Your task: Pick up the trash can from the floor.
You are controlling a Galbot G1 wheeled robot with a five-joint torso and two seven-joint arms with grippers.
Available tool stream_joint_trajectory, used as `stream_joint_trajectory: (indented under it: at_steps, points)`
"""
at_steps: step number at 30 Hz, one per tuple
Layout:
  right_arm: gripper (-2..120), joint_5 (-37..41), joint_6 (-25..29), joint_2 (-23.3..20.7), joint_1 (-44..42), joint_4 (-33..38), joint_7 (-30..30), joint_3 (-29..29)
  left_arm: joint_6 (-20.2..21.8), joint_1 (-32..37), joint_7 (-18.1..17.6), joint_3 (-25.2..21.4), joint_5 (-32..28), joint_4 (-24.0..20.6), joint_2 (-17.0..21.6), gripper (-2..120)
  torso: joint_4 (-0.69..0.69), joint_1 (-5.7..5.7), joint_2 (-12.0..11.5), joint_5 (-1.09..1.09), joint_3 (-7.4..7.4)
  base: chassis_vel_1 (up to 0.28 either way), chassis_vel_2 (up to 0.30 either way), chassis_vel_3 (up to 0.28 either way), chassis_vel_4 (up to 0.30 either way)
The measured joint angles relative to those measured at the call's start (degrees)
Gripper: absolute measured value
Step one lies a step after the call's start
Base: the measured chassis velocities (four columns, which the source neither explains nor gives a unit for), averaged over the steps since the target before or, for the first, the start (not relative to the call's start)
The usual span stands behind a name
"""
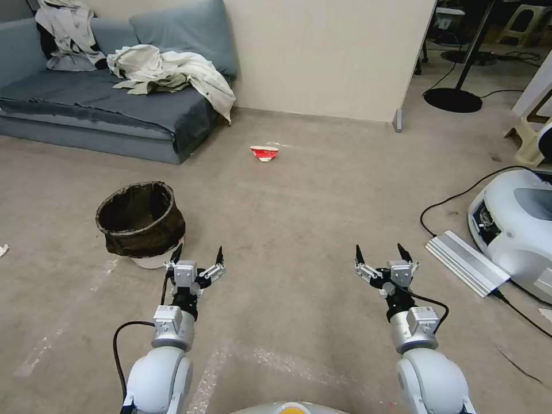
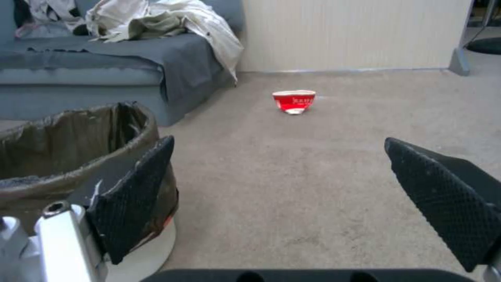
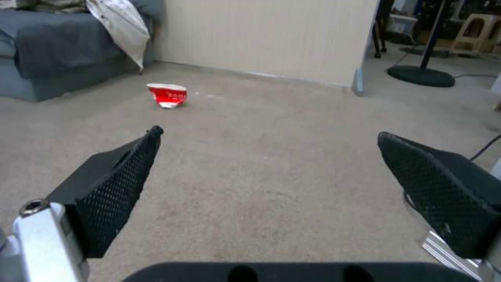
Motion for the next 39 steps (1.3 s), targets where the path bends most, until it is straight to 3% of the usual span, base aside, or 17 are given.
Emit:
stream_joint_trajectory:
  at_steps: [8,17,21,22,27,39]
  points:
    - [100,0.0,0.0,0.0,-0.1,0.1,0.0,0.0,0.0,0.2,0.0,0.0,0.0,-0.2,0.0,100,0.0,0.0,0.0,0.0,0.0,0.0,0.0,0.0,0.0]
    - [100,-0.5,-2.3,2.2,-5.2,10.8,0.1,-0.5,2.6,5.5,-1.5,-1.7,-2.7,-12.1,0.8,100,0.0,-0.01,0.0,-0.01,-0.01,0.0,0.0,0.0,0.0]
    - [100,-1.1,-4.2,3.9,-9.3,19.4,0.2,-0.9,4.4,9.2,-2.6,-2.8,-4.6,-20.0,1.2,100,0.0,-0.01,0.0,-0.01,-0.01,0.0,0.0,0.0,0.0]
    - [100,-1.1,-4.2,3.9,-9.3,19.4,0.2,-0.9,4.4,9.2,-2.6,-2.8,-4.6,-20.0,1.2,100,0.0,-0.01,0.0,-0.01,-0.01,0.0,0.0,0.0,0.0]
    - [100,-1.6,-6.1,5.8,-13.6,28.2,0.4,-1.3,6.3,13.1,-3.7,-4.1,-6.5,-28.2,1.8,100,0.0,-0.01,0.0,0.0,-0.01,0.0,0.0,0.0,0.0]
    - [100,0.1,-6.4,6.2,-14.6,29.2,0.6,-1.1,4.8,14.7,-4.5,-6.7,-7.9,-29.2,2.7,100,0.0,0.0,0.0,0.0,0.0,0.0,0.0,0.0,0.0]
